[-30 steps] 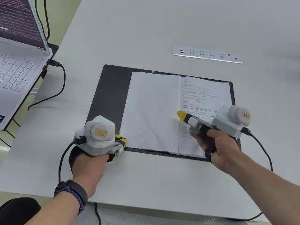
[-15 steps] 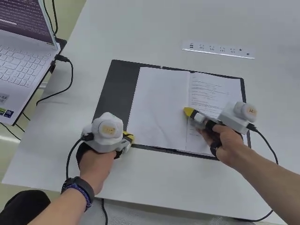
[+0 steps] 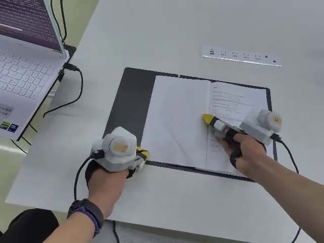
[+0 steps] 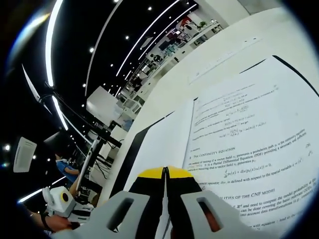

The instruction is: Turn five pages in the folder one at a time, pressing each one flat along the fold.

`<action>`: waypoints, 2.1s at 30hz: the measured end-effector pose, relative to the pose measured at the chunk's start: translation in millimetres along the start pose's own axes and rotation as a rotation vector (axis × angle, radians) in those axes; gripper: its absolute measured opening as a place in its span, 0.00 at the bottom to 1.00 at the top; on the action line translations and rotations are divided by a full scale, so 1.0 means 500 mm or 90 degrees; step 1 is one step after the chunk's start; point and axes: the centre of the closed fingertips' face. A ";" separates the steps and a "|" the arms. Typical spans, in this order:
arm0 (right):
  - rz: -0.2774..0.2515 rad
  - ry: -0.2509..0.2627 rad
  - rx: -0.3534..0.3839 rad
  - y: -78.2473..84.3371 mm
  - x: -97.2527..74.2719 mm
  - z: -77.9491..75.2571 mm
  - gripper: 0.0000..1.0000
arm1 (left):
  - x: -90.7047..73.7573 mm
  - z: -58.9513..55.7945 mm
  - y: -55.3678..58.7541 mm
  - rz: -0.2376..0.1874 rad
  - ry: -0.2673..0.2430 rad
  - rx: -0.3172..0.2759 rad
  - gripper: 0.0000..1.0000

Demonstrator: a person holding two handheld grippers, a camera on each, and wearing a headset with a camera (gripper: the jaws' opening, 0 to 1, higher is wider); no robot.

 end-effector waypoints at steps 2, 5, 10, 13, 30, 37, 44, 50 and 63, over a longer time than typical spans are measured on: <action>-0.009 0.007 0.003 -0.007 0.002 0.001 0.00 | 0.000 0.000 0.000 0.000 -0.001 -0.003 0.00; -0.019 0.006 0.021 -0.014 0.006 0.001 0.00 | 0.000 0.000 0.000 0.000 -0.001 -0.007 0.00; -0.039 0.006 0.063 -0.032 0.013 -0.004 0.00 | 0.000 0.003 0.000 -0.006 0.008 -0.031 0.00; -0.047 0.015 0.053 -0.041 0.017 0.000 0.00 | 0.001 0.002 -0.001 -0.006 0.008 -0.029 0.00; -0.098 0.035 0.060 -0.088 0.031 -0.019 0.00 | 0.002 0.001 0.000 -0.009 0.006 -0.028 0.00; -0.124 0.045 0.081 -0.112 0.041 -0.032 0.00 | 0.002 0.002 0.000 -0.008 0.006 -0.027 0.00; -0.143 0.054 0.096 -0.137 0.052 -0.041 0.00 | 0.002 0.003 0.000 -0.008 0.012 -0.031 0.00; -0.150 0.061 0.087 -0.155 0.063 -0.043 0.00 | 0.002 0.004 -0.001 -0.007 0.013 -0.032 0.00; -0.126 0.074 0.060 -0.211 0.108 -0.090 0.00 | 0.003 0.005 0.001 -0.007 0.012 -0.031 0.00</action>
Point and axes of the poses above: the centre of the closed fingertips' face, and the gripper's own axes: x roughly forward along the fingers, z roughly to its left, y roughly out of its underside, and after that the axes turned 12 degrees about z, right-handed
